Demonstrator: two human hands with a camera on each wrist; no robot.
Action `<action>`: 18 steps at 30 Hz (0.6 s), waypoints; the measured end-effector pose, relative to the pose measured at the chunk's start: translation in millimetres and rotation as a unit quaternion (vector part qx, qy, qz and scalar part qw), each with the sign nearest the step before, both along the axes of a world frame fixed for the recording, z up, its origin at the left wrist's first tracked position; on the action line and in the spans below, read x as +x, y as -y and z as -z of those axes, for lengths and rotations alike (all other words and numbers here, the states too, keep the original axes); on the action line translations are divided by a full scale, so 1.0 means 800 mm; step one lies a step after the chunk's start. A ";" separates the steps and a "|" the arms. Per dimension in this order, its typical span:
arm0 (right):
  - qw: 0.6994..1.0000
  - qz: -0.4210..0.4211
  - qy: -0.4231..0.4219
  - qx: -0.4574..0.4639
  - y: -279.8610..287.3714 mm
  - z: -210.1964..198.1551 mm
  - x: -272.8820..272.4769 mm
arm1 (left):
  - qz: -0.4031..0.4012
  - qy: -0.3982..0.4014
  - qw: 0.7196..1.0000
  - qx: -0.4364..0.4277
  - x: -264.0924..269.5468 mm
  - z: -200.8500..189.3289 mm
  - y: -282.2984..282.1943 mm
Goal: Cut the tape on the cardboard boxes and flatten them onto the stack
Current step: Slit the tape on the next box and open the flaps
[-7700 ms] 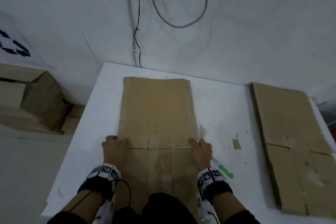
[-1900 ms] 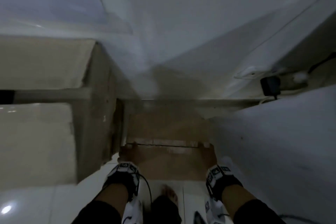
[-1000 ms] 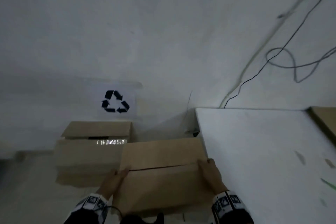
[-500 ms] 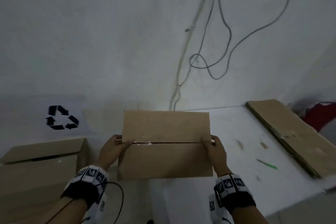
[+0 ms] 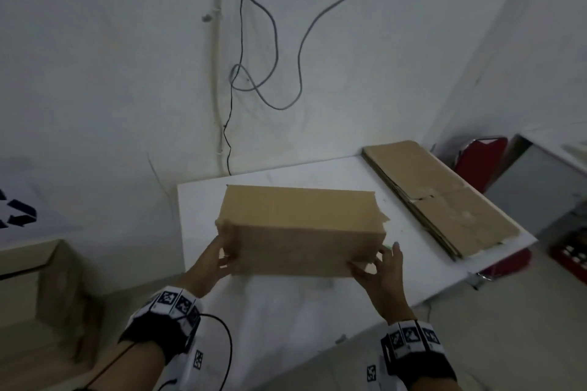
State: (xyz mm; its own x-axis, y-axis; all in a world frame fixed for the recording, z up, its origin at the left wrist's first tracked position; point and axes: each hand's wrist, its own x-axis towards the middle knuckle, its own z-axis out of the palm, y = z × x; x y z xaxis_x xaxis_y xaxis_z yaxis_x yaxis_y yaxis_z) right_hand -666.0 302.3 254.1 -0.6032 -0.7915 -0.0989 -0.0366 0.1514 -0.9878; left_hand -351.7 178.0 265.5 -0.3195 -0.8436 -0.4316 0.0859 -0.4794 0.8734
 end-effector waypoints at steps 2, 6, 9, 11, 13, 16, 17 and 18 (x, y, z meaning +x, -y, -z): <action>0.998 0.029 0.049 0.000 -0.004 0.006 -0.002 | -0.035 -0.032 0.998 0.039 -0.004 0.001 0.009; 0.980 0.114 0.162 0.018 -0.007 0.028 0.005 | -0.013 -0.089 0.996 0.015 -0.002 0.012 0.017; 0.956 0.153 0.247 0.024 -0.011 0.049 0.013 | 0.042 -0.129 0.991 0.015 0.011 0.032 0.016; 0.941 0.171 0.291 0.034 -0.016 0.062 0.024 | 0.034 -0.057 0.998 0.002 0.021 0.060 0.022; 0.935 0.169 0.310 0.029 -0.012 0.075 0.032 | -0.027 0.073 0.997 -0.028 0.024 0.084 0.034; 0.951 0.098 0.283 0.073 0.011 0.093 0.032 | -0.111 0.140 0.983 -0.041 0.010 0.106 0.055; 0.961 0.061 0.249 0.101 0.021 0.097 0.026 | -0.126 0.151 0.980 -0.042 0.000 0.106 0.064; 0.970 0.032 0.206 0.124 0.031 0.099 0.019 | -0.155 0.150 0.976 -0.031 -0.011 0.099 0.068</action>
